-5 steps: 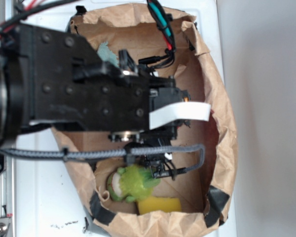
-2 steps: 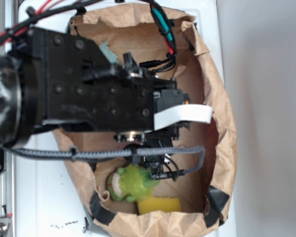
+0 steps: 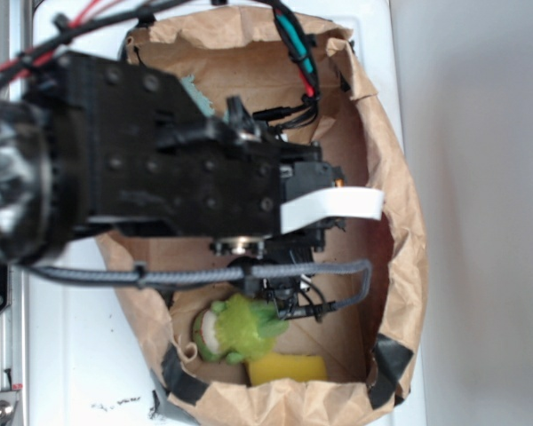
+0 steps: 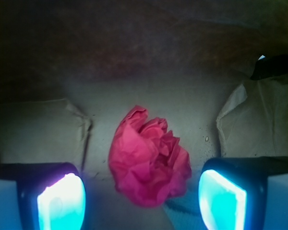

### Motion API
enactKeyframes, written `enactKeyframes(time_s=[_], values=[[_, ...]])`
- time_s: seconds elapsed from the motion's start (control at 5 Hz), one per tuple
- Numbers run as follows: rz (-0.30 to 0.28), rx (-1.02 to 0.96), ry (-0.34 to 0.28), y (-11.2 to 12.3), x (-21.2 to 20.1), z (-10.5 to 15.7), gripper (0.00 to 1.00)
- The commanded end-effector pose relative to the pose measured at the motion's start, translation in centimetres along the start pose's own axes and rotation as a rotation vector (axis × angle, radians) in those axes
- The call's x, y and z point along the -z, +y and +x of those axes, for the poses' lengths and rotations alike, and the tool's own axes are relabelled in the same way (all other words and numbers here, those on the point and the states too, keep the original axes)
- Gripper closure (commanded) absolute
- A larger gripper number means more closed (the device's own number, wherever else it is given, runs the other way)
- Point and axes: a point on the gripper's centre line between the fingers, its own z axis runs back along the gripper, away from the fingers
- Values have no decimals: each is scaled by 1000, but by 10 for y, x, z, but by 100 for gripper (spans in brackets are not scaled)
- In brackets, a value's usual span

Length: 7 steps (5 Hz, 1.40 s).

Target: Grab the red paper.

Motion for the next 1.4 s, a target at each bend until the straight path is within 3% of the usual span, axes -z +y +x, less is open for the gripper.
enactKeyframes(time_s=[0.0, 0.8, 1.0, 1.2], values=[[9, 7, -112, -13, -2, 19, 0], [72, 80, -138, -34, 22, 2, 0], [75, 60, -123, -34, 22, 4, 100], [79, 57, -150, -33, 22, 4, 100]])
